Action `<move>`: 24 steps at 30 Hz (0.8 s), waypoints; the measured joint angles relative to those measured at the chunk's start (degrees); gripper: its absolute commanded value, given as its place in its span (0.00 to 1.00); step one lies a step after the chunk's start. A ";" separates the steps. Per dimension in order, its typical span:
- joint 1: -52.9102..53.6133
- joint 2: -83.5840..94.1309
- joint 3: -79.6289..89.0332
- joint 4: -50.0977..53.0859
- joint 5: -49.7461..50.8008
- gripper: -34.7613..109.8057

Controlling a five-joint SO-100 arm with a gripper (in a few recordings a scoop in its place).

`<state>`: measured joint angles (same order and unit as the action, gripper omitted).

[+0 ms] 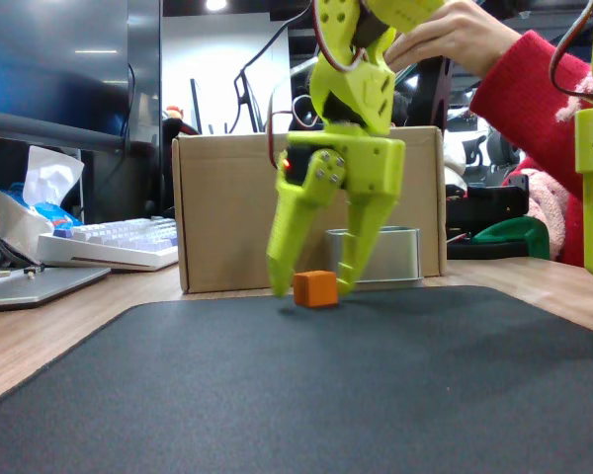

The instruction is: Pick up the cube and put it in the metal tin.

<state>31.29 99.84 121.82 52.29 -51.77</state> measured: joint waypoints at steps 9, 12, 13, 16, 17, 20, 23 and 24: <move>1.49 -0.18 -1.14 -0.79 1.49 0.31; 1.49 -0.09 -0.70 -0.79 1.49 0.26; 1.32 0.18 -0.70 -0.79 1.49 0.25; 0.35 7.03 3.87 -4.39 4.66 0.25; -0.18 9.67 5.62 -4.83 5.98 0.25; -0.09 16.87 9.05 -7.38 10.28 0.25; 0.44 25.14 11.25 -8.70 14.24 0.24; 1.49 27.95 11.25 -8.79 15.38 0.24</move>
<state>32.78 127.79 133.07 43.51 -36.39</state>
